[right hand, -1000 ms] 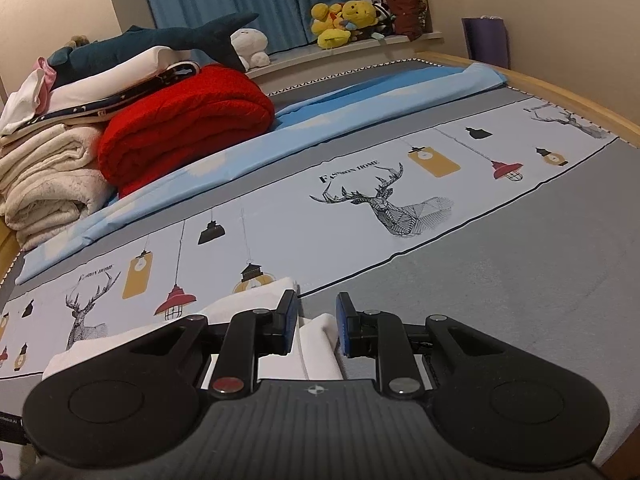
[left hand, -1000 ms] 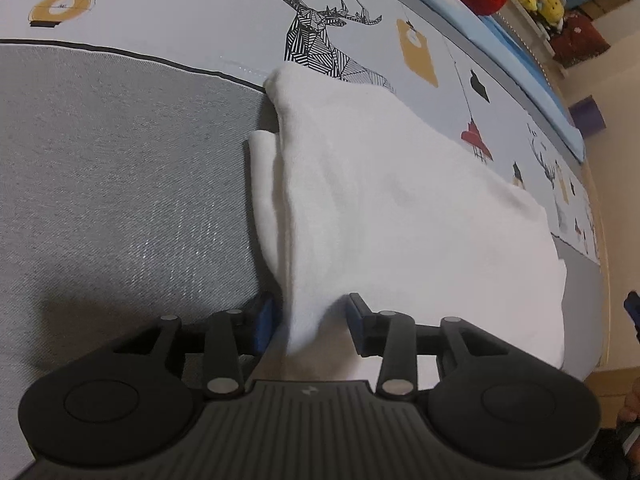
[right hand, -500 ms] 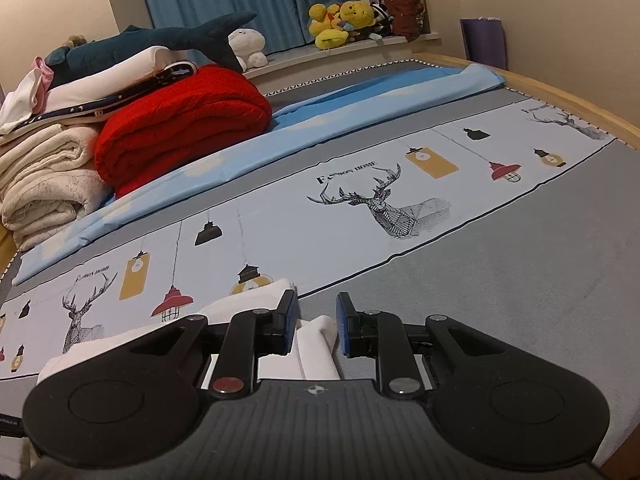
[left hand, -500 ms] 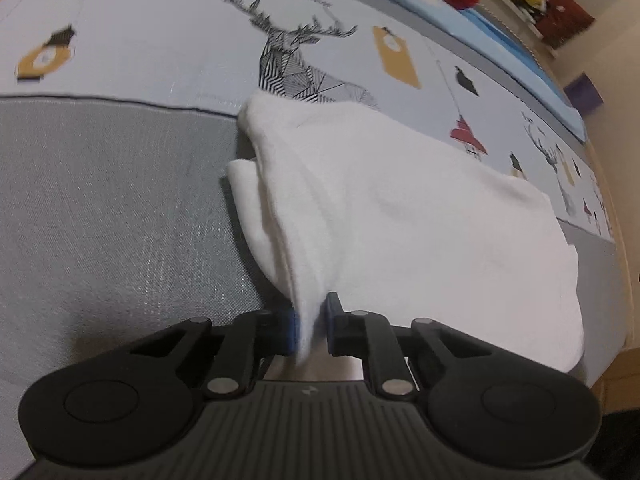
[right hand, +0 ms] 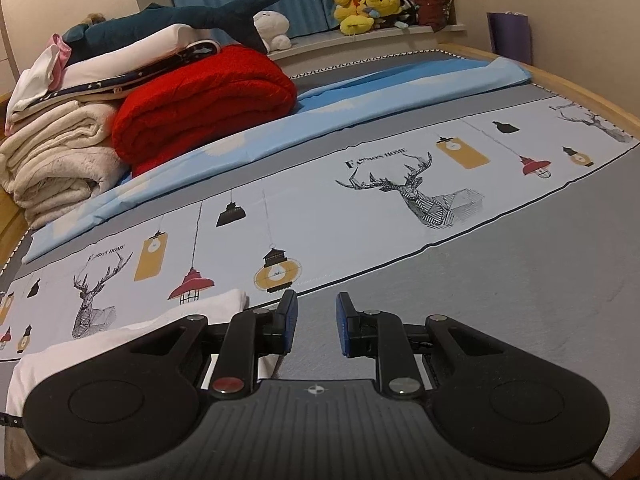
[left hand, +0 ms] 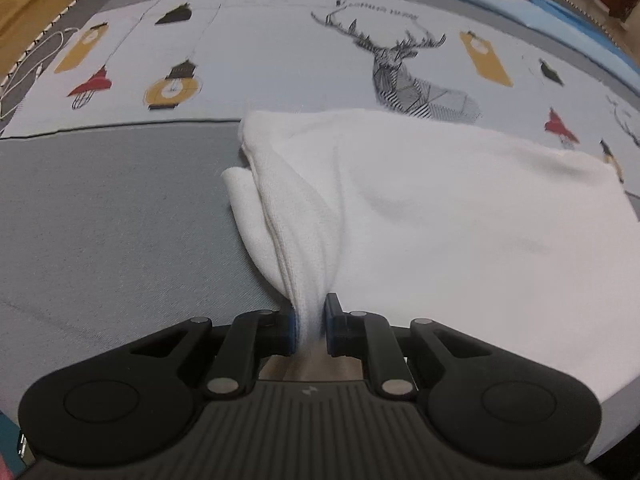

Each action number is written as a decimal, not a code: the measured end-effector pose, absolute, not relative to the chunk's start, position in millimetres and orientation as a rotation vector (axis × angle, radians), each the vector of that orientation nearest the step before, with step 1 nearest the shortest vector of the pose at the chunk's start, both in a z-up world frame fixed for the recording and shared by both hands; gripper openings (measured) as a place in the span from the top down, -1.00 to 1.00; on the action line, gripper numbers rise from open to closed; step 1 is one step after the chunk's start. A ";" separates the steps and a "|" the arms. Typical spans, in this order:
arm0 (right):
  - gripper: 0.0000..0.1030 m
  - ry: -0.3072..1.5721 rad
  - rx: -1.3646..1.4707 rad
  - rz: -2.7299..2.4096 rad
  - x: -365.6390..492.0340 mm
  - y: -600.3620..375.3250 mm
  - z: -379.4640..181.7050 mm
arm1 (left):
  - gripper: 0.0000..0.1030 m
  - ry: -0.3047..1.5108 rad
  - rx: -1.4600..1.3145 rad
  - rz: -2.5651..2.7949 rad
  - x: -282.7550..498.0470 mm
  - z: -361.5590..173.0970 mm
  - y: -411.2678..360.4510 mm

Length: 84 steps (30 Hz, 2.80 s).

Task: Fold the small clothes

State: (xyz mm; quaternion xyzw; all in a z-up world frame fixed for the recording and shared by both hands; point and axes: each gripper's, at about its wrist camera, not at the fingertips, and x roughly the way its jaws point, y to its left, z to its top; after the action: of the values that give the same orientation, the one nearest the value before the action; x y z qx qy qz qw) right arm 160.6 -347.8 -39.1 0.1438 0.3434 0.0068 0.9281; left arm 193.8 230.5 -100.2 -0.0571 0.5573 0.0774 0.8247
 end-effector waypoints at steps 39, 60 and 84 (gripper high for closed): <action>0.57 0.924 0.318 0.340 188.5 -289.9 -64.8 | 0.46 1.200 -0.210 -0.302 229.6 -73.4 34.2; 0.83 1.146 0.224 0.319 228.2 -244.5 -116.0 | 0.45 1.158 -0.132 -0.295 209.0 -53.8 88.7; 0.31 1.208 0.053 0.395 185.3 -294.4 -108.2 | 0.42 1.263 0.097 -0.544 195.1 -102.1 3.5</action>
State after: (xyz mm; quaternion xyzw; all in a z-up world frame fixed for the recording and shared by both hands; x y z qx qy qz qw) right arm 185.3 -294.4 -108.2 0.0247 0.5641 0.1845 0.8044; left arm 195.1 3.5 -102.1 0.0448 0.5828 -0.2508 0.7716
